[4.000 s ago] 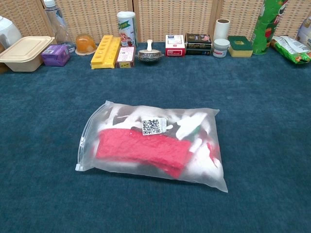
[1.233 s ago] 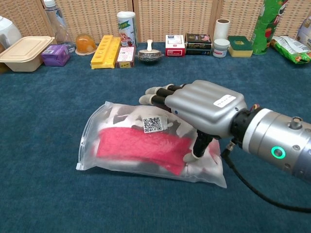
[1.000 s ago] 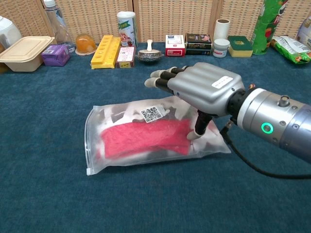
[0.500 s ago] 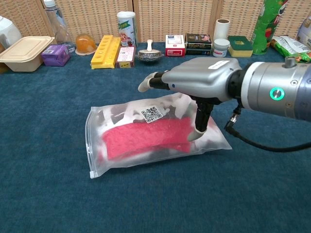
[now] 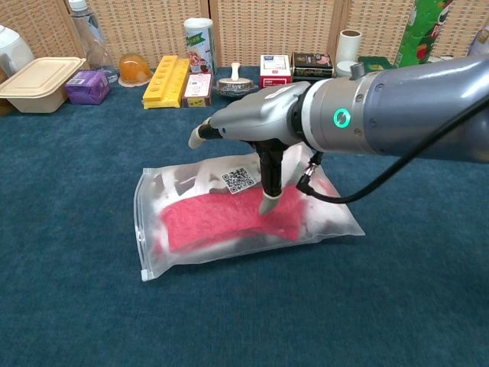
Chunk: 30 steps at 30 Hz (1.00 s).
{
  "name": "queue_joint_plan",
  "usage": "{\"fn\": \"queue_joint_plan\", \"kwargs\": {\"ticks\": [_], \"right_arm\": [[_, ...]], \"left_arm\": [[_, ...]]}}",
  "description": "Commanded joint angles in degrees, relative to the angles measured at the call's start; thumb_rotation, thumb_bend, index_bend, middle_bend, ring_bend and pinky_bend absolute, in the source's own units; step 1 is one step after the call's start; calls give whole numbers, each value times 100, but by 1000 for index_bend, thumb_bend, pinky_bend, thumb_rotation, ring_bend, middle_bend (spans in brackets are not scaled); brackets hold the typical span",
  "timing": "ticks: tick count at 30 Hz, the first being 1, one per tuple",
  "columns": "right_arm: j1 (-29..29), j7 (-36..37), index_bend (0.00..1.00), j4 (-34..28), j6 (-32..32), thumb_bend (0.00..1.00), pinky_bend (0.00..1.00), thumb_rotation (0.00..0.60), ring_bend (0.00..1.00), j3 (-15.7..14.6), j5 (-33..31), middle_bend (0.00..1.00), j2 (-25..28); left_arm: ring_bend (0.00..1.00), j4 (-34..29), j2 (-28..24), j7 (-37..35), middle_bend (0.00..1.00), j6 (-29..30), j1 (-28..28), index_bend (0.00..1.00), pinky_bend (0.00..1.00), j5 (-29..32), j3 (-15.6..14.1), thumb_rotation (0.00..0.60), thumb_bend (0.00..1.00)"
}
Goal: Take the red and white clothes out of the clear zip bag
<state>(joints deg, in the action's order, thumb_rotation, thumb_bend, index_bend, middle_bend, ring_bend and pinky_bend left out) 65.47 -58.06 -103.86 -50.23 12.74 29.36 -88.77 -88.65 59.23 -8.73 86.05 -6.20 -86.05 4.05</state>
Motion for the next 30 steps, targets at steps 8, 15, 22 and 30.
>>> {"fn": "queue_joint_plan", "kwargs": {"ticks": [8,15,22,30], "right_arm": [[809,-533,0,519,-408,24,154,600,118,-398,-1475,18,-305],[832,-170,234,929,-568,81,569,600,551,-488,-901,377,-629],[340,1028,711,1266,-441,182,953,600,978,-573,604,809,-781],[-168,2688,801,998,220,209,1000,600,1000,-362,1520,892,-175]], "left_arm": [[207,81,51,-42,322,-71,-44,391,257,-3,-4,600,186],[207,65,67,-17,322,-61,-33,391,257,-48,-43,600,186],[207,64,109,-76,322,-127,-46,391,256,-125,-121,600,185],[210,75,96,-79,322,-101,-127,391,290,-317,-132,600,185]]}}
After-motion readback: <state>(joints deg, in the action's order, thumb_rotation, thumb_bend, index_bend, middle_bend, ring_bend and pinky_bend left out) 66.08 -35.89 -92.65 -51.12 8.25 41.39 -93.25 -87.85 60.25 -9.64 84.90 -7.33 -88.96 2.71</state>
